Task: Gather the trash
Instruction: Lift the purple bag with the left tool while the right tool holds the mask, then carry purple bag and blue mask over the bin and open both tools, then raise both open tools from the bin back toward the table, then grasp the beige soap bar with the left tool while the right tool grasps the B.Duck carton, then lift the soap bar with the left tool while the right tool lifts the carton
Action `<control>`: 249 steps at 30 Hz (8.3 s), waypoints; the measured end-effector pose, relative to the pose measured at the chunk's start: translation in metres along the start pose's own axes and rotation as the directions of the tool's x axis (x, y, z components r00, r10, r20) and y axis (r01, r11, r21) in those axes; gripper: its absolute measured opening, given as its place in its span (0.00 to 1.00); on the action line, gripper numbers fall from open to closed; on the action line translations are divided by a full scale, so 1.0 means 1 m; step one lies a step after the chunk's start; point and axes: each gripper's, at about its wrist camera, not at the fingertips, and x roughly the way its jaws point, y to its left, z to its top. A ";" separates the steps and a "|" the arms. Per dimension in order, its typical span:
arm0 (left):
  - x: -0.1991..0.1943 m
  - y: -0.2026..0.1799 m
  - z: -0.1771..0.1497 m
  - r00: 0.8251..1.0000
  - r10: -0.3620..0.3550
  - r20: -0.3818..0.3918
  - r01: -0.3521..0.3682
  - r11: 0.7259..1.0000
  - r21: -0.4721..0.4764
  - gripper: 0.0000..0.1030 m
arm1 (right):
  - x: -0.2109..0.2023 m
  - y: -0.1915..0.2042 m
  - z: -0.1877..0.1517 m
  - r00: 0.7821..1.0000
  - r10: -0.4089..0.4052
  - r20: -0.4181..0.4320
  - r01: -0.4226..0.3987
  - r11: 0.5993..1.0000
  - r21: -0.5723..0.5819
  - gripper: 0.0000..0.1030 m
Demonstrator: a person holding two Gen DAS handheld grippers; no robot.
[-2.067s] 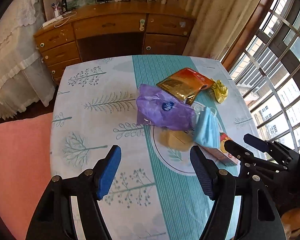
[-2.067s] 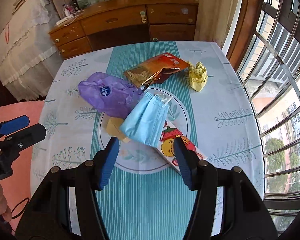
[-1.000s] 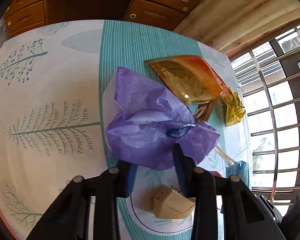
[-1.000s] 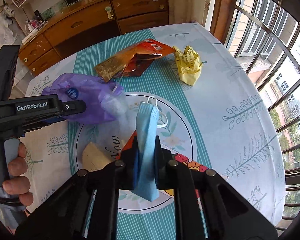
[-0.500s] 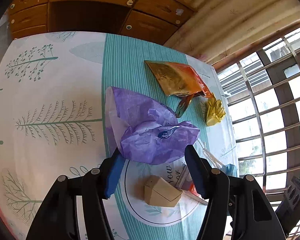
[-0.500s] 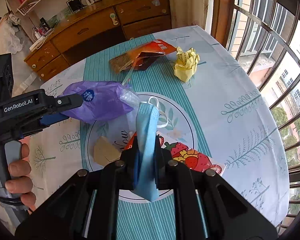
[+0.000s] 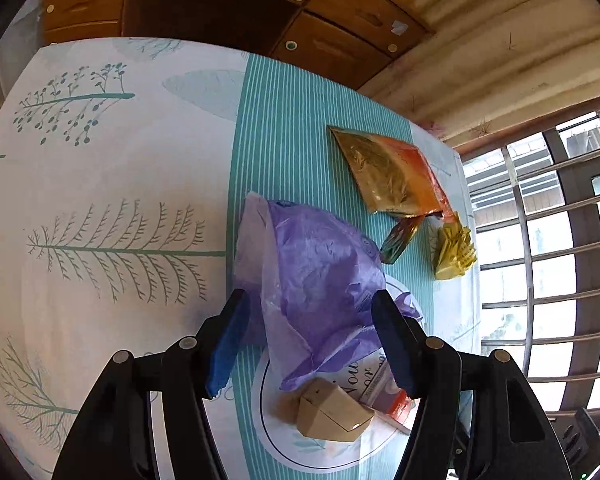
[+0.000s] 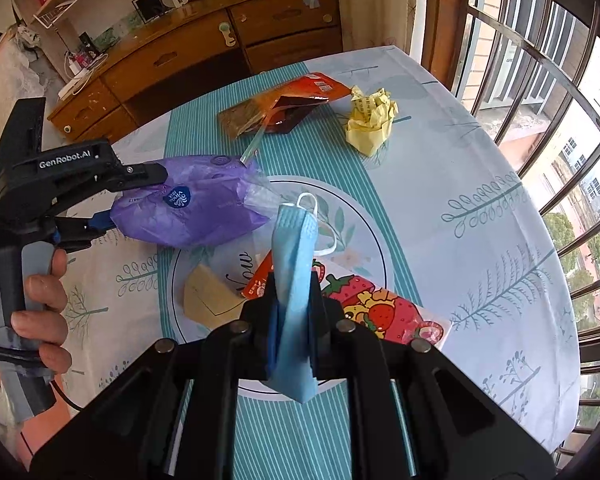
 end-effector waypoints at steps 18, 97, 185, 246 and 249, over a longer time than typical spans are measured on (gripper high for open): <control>-0.081 -0.047 -0.099 0.992 0.027 0.121 -0.058 0.962 0.265 0.08 | -0.048 0.000 -0.034 0.996 0.086 0.022 -0.084 0.995 -0.057 0.09; 0.256 0.103 -0.681 0.864 0.491 -0.116 -0.451 0.854 0.259 0.83 | 0.182 -0.257 -0.556 0.843 0.154 -0.515 -0.190 0.982 -0.017 0.43; -0.035 -0.092 -0.227 0.852 0.467 0.237 -0.482 0.876 0.008 0.79 | 0.008 -0.053 -0.027 0.945 0.233 -0.231 -0.325 0.580 -0.747 0.57; 0.017 -0.088 -0.208 0.892 0.426 0.152 -0.450 0.869 0.207 0.61 | -0.014 -0.111 -0.038 0.922 0.297 -0.248 -0.380 0.819 -0.431 0.51; -0.003 -0.098 -0.246 0.899 0.407 0.161 -0.434 0.878 0.203 0.61 | -0.041 -0.113 -0.057 0.928 0.302 -0.220 -0.368 0.839 -0.401 0.51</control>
